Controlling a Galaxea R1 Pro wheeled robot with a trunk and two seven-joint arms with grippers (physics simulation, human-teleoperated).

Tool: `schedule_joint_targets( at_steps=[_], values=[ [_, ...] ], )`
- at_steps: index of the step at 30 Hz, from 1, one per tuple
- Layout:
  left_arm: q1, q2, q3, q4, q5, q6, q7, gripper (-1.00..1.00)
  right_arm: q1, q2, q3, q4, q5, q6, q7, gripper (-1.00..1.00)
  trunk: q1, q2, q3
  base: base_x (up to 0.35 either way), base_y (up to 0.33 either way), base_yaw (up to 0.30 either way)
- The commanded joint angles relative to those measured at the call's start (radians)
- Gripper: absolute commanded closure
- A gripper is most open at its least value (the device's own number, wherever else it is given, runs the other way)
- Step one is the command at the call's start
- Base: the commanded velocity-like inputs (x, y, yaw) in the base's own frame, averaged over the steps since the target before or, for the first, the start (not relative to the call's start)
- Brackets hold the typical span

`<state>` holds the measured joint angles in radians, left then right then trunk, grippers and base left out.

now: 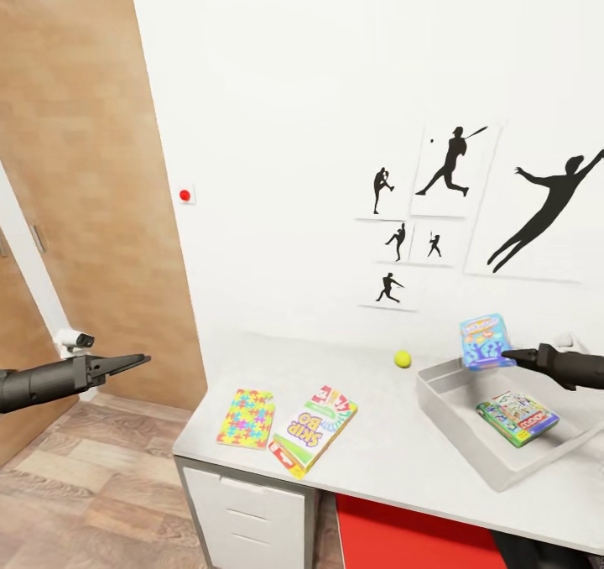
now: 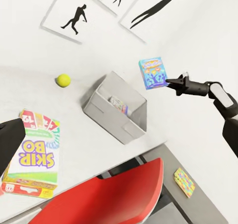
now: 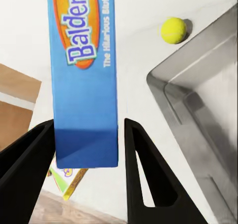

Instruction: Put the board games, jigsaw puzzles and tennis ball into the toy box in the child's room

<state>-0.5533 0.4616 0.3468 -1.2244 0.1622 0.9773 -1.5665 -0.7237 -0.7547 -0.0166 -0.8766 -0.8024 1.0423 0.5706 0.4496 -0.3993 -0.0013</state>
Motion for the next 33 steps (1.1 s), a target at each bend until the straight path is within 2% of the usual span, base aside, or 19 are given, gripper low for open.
schedule_joint_targets(
  at_steps=[1, 6, 10, 16, 19, 27, 31, 33],
  values=[
    [0.0, 0.0, 0.0, 0.0, -0.001, 0.011, -0.004, -1.0, 0.0, -0.011, 0.009, 0.009, 0.004, 0.005, 0.01, 1.0, 0.0, -0.001, 0.0, 0.0, -0.215, 0.0],
    [0.0, 0.0, 0.0, 0.0, -0.001, 0.011, -0.004, -1.0, 0.0, -0.053, 0.03, 0.049, 0.007, 0.005, 0.011, 1.0, 0.0, -0.001, 0.0, 0.0, -0.159, 0.0],
    [0.0, 0.0, 0.0, -0.001, -0.001, 0.011, -0.004, -1.0, 0.002, -0.074, 0.052, 0.057, 0.021, 0.005, 0.011, 1.0, 0.0, -0.001, 0.0, 0.0, -0.03, 0.0],
    [0.0, 0.0, 0.0, -0.001, -0.001, 0.011, -0.004, -1.0, 0.007, -0.078, 0.106, 0.055, 0.095, 0.005, 0.013, 1.0, 0.0, -0.001, 0.0, 0.0, -0.005, 0.0],
    [0.0, 0.0, 0.0, -0.001, -0.001, 0.011, -0.004, -1.0, 0.009, -0.077, 0.123, 0.051, 0.111, 0.005, 0.014, 1.0, 0.0, -0.001, 0.0, 0.0, 0.0, 0.0],
    [0.001, 0.0, -0.001, -0.007, -0.001, 0.011, -0.004, -1.0, 0.009, -0.079, 0.15, 0.045, 0.121, 0.005, 0.015, 1.0, 0.0, -0.001, 0.0, 0.0, 0.0, 0.0],
    [0.001, 0.0, -0.001, -0.007, -0.001, 0.011, -0.004, -1.0, 0.008, -0.08, 0.153, 0.007, 0.121, 0.005, 0.015, 1.0, 0.0, -0.001, 0.0, 0.0, 0.0, 0.0],
    [0.001, 0.0, -0.001, -0.007, -0.001, 0.011, -0.004, -1.0, 0.008, -0.08, 0.172, -0.014, 0.122, 0.005, 0.015, 1.0, 0.0, -0.001, 0.0, 0.0, 0.0, 0.0]
  ],
)
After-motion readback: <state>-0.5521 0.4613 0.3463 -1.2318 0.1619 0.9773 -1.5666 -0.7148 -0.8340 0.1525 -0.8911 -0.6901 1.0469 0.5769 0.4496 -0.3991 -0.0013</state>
